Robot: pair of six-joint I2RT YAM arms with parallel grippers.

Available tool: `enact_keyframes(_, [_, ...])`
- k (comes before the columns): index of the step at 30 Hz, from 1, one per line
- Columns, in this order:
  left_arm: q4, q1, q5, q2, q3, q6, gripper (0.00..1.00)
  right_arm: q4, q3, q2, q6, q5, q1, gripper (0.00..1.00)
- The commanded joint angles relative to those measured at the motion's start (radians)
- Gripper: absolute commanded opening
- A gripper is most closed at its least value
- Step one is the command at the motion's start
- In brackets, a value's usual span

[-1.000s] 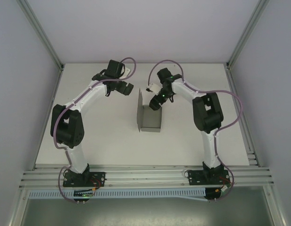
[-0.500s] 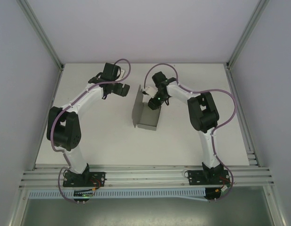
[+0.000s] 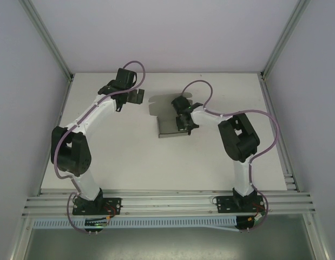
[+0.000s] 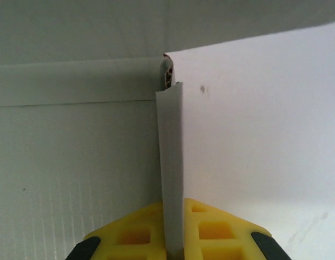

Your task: Assemble paper box

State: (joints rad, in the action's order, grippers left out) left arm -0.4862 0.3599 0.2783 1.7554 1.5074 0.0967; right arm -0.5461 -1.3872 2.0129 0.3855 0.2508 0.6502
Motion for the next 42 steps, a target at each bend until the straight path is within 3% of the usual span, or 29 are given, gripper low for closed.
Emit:
enact_keyframes(1, [-0.037, -0.004, 0.016, -0.04, 0.015, 0.048, 0.99, -0.164, -0.063, 0.024, 0.231, 0.215, 0.068, 0.04])
enact_keyframes(7, [0.056, -0.003, -0.108, -0.128, -0.115, -0.018, 0.98, -0.147, -0.085, 0.017, 0.248, 0.2, 0.096, 0.07])
enact_keyframes(15, [0.132, -0.005, -0.267, -0.241, -0.237, -0.122, 0.98, -0.078, -0.028, -0.095, 0.193, 0.166, 0.095, 0.29])
enact_keyframes(21, [0.147, -0.009, -0.45, -0.211, -0.23, -0.254, 0.98, -0.005, 0.044, -0.258, 0.029, 0.169, 0.045, 0.66])
enact_keyframes(25, [0.118, -0.012, -0.529, -0.135, -0.174, -0.375, 0.99, 0.017, 0.027, -0.313, -0.209, -0.069, -0.082, 0.97])
enact_keyframes(30, [0.096, -0.016, -0.631, -0.077, -0.15, -0.583, 0.98, 0.028, -0.029, -0.316, -0.666, -0.605, -0.304, 0.99])
enact_keyframes(32, [0.045, -0.018, -0.645, 0.004, -0.091, -0.64, 0.98, -0.075, -0.131, -0.266, -0.78, -0.713, -0.339, 0.99])
enact_keyframes(38, [-0.108, -0.022, -0.638, 0.144, 0.115, -0.724, 0.85, -0.271, -0.308, -0.132, -1.107, -0.744, -0.366, 0.99])
enact_keyframes(42, [-0.174, -0.029, -0.684, 0.205, 0.198, -0.75, 0.79, -0.439, -0.444, -0.023, -1.21, -0.822, -0.368, 0.95])
